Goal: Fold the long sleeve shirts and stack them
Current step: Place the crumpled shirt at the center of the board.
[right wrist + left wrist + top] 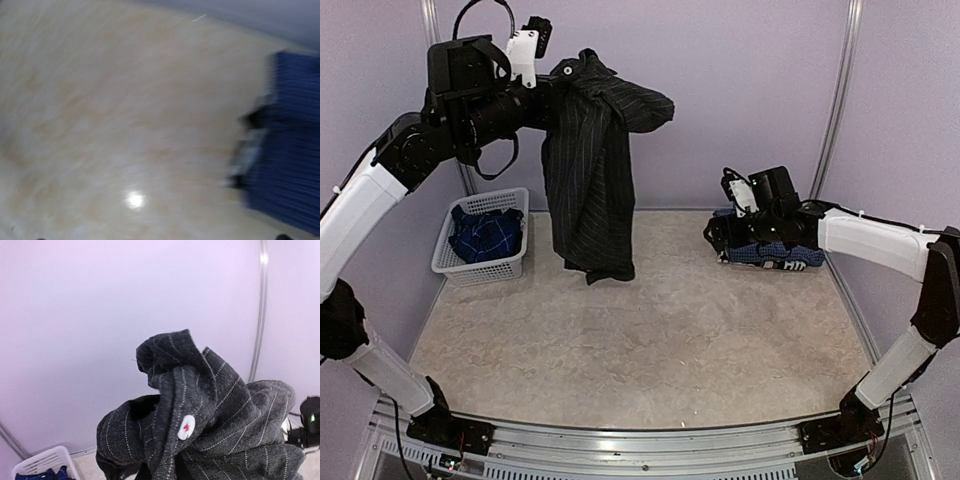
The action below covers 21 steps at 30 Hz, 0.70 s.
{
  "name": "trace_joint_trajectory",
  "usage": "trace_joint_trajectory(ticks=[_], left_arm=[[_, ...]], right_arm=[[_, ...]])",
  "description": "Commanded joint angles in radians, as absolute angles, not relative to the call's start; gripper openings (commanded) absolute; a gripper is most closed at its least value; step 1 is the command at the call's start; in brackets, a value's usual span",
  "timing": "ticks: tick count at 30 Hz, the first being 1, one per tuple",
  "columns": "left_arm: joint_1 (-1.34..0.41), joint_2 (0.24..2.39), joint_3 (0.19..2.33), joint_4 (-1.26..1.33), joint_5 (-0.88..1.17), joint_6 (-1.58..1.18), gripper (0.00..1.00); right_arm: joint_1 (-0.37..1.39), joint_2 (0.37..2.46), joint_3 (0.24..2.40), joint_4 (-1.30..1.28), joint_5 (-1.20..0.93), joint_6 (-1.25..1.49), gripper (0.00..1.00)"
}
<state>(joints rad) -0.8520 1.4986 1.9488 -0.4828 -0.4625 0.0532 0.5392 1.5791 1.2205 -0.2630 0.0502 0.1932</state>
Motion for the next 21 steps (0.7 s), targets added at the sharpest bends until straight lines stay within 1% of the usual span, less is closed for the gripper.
trace_joint_trajectory(ticks=[1, 2, 4, 5, 9, 10, 12, 16, 19, 21], left_arm=[[-0.902, 1.630, 1.913, -0.465, -0.406, -0.045, 0.12], [-0.902, 1.658, 1.877, -0.451, -0.395, -0.066, 0.20], [-0.907, 1.704, 1.791, -0.429, -0.361, -0.093, 0.43], [-0.910, 1.720, 1.755, -0.418, -0.359, -0.106, 0.52], [-0.909, 1.752, 1.661, -0.374, -0.412, -0.119, 0.90], [-0.905, 1.749, 1.650, -0.372, -0.429, -0.117, 0.96], [-0.892, 1.733, 1.625, -0.371, -0.421, -0.125, 0.98], [-0.874, 1.684, 1.530, -0.340, -0.379, -0.146, 0.99], [-0.851, 1.664, 1.470, -0.330, -0.334, -0.189, 0.99], [-0.831, 1.656, 1.417, -0.304, -0.255, -0.224, 0.99]], right_arm=[[0.455, 1.411, 1.238, -0.394, 0.195, 0.228, 0.97], [0.440, 1.377, 1.228, -0.415, 0.227, 0.230, 0.97], [0.416, 1.319, 1.203, -0.453, 0.277, 0.229, 0.98], [0.407, 1.293, 1.188, -0.466, 0.294, 0.226, 0.99], [0.397, 1.236, 1.140, -0.497, 0.301, 0.204, 0.99], [0.399, 1.232, 1.126, -0.492, 0.271, 0.196, 0.98], [0.410, 1.220, 1.081, -0.468, 0.173, 0.181, 0.97], [0.491, 1.216, 1.012, -0.446, 0.015, 0.187, 0.96], [0.559, 1.272, 0.992, -0.477, -0.024, 0.205, 0.96], [0.577, 1.320, 0.979, -0.484, -0.019, 0.215, 0.96]])
